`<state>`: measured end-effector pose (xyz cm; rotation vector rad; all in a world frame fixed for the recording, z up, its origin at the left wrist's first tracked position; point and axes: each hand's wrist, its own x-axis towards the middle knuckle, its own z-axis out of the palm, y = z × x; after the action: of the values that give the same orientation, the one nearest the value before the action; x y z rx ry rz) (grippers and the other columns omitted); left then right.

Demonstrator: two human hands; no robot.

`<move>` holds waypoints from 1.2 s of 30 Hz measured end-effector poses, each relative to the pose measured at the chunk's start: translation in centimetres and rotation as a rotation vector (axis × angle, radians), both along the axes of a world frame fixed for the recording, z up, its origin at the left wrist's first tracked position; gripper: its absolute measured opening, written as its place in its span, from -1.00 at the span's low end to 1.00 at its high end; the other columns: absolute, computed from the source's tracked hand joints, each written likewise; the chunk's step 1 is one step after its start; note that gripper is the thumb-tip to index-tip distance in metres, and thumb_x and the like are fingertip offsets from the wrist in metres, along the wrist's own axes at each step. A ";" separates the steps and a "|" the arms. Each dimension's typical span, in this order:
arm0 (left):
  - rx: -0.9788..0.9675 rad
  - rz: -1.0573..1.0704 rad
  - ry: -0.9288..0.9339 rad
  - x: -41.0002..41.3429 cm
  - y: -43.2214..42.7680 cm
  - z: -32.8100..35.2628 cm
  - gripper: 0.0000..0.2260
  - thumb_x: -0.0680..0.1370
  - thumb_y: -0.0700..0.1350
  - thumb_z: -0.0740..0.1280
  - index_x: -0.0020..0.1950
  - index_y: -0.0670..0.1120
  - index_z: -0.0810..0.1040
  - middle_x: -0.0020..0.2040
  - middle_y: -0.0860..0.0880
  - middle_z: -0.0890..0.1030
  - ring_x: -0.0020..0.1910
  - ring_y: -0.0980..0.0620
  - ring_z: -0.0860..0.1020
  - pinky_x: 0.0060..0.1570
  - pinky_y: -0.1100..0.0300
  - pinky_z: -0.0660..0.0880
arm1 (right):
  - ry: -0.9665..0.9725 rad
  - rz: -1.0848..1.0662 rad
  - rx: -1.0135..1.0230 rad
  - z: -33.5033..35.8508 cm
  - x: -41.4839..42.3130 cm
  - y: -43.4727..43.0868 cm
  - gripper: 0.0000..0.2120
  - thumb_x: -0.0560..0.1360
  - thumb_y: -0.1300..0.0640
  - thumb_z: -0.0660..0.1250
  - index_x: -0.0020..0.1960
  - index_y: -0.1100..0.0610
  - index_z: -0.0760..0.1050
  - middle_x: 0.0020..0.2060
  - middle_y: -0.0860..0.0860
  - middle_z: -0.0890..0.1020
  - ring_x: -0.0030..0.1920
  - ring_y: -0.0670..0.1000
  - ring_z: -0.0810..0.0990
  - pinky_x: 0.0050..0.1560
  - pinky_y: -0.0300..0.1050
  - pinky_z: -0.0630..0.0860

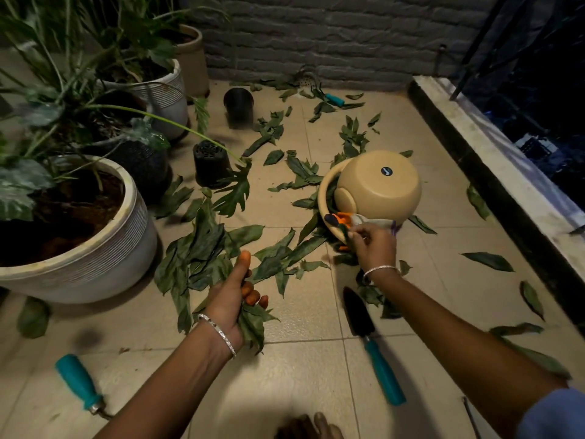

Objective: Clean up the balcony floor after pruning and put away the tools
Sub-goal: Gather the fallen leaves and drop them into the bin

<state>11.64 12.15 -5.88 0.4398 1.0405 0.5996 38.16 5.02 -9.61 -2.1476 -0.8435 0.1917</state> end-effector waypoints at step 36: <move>0.032 0.113 0.156 -8.3 2.6 -0.8 -0.61 0.55 0.13 0.33 -0.37 -0.04 0.34 -0.52 0.01 0.32 -0.58 0.06 0.34 -0.44 0.19 0.41 | -0.424 0.543 -0.645 -11.3 -1.7 7.1 -0.78 0.54 0.22 0.30 0.19 0.16 0.54 0.08 0.18 0.57 0.10 0.23 0.56 0.12 0.01 0.48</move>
<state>3.35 14.73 -6.69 0.4637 1.2122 0.6920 36.45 12.10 -20.93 -2.5338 -1.8090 0.3214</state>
